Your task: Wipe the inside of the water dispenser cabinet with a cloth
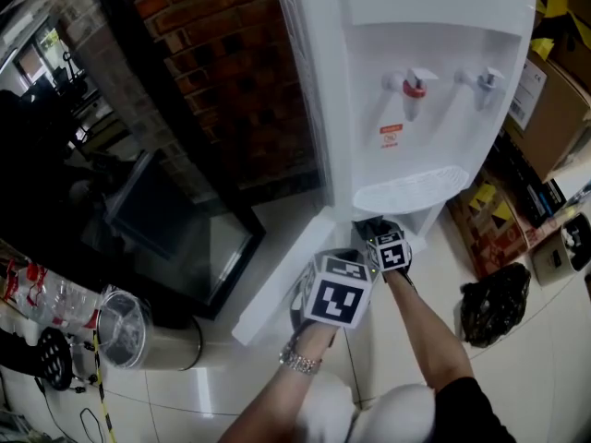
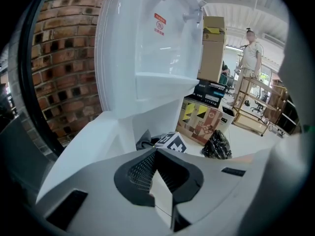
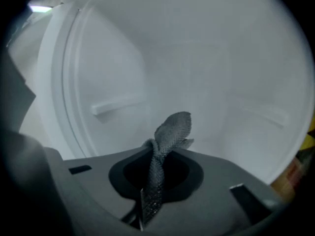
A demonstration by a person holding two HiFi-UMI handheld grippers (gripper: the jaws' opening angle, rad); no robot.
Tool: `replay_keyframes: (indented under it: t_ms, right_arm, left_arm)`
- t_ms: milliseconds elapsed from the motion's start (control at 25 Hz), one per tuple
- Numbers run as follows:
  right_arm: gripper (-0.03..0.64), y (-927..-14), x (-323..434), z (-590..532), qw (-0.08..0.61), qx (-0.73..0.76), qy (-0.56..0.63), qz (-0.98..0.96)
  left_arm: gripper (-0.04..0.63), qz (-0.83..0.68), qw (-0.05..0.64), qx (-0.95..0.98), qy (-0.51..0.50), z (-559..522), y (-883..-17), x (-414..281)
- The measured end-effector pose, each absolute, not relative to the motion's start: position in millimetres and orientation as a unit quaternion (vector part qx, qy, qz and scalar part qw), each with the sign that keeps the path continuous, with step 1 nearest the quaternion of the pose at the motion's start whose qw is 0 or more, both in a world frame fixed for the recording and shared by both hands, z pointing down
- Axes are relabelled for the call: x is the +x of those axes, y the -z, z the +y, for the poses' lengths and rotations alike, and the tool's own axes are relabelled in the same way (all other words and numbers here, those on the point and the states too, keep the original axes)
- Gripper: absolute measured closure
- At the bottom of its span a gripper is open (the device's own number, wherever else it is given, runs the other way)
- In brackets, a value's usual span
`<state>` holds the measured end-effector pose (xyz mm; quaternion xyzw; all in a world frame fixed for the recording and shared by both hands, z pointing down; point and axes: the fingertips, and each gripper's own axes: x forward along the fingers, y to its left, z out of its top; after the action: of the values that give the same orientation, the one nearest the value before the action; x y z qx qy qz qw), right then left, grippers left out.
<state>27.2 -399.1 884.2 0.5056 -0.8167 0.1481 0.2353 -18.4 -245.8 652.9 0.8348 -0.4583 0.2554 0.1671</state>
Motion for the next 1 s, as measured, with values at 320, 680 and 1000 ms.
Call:
replay_keyframes:
  t_ms: [320, 680, 1000]
  right_arm:
    - [0.583, -871.7, 123.9, -405.0, 0.238, 0.607, -0.164, -0.741]
    - [0.583, -865.1, 25.3, -406.3, 0.200, 0.489, -0.146, -0.836]
    - [0.583, -885.9, 25.3, -403.6, 0.244, 0.493, -0.150, -0.822]
  left_arm:
    - [0.594, -0.455, 0.154, 0.839, -0.255, -248.7, -648.0, -14.7]
    - [0.594, -0.459, 0.171, 0.832, -0.259, -247.6, -657.7, -19.5]
    - [0.594, -0.463, 0.171, 0.830, -0.259, -247.5, -656.2, -23.9]
